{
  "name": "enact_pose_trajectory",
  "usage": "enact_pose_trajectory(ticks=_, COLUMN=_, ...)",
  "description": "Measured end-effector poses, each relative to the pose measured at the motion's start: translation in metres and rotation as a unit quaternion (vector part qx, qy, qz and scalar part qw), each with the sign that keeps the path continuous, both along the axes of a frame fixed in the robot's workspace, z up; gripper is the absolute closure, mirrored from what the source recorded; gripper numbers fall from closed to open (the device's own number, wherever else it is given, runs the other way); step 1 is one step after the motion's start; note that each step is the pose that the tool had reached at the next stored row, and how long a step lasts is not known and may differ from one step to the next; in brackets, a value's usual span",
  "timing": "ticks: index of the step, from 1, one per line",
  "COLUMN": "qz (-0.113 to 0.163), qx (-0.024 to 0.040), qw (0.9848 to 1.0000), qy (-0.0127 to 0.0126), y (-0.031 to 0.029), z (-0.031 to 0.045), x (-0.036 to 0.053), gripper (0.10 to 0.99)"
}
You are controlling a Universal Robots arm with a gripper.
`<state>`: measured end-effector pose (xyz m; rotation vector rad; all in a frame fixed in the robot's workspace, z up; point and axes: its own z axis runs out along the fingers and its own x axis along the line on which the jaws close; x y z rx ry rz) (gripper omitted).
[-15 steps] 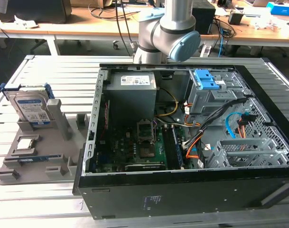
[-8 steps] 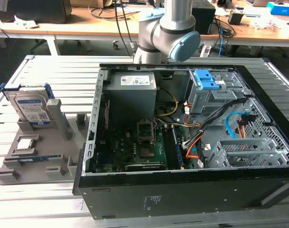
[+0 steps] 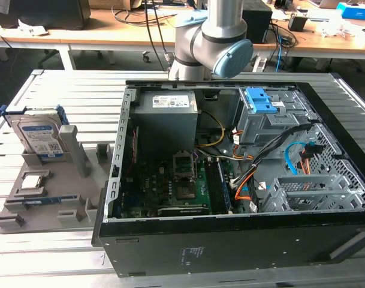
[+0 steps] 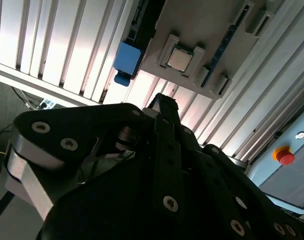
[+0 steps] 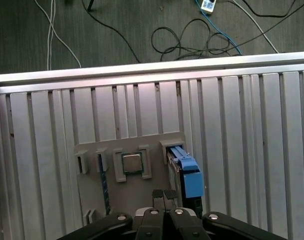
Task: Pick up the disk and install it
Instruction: 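Pick up the disk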
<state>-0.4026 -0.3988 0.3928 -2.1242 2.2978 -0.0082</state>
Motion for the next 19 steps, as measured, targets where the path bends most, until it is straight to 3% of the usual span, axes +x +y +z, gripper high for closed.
enact_pose_trajectory(ticks=7, qz=0.000, qx=0.0000, qw=1.0000, qy=0.0000, y=0.0001, z=0.0000, x=0.0000, gripper=0.973)
enact_pose_trajectory(ticks=12, qz=0.000, qx=0.0000, qw=1.0000, qy=0.0000, y=0.0001, z=0.0000, x=0.0000, gripper=0.612)
enact_pose_trajectory(ticks=13, qz=0.000, qx=0.0000, qw=1.0000, qy=0.0000, y=0.0001, z=0.0000, x=0.0000, gripper=0.612)
enact_pose_trajectory(ticks=14, qz=0.000, qx=0.0000, qw=1.0000, qy=0.0000, y=0.0002, z=0.0000, x=0.0000, gripper=0.545)
enact_pose_trajectory(ticks=16, qz=0.000, qx=0.0000, qw=1.0000, qy=0.0000, y=0.0003, z=0.0000, x=0.0000, gripper=0.545)
enact_pose_trajectory(ticks=19, qz=0.000, qx=0.0000, qw=1.0000, qy=0.0000, y=0.0071, z=0.0000, x=0.0000, gripper=0.545)
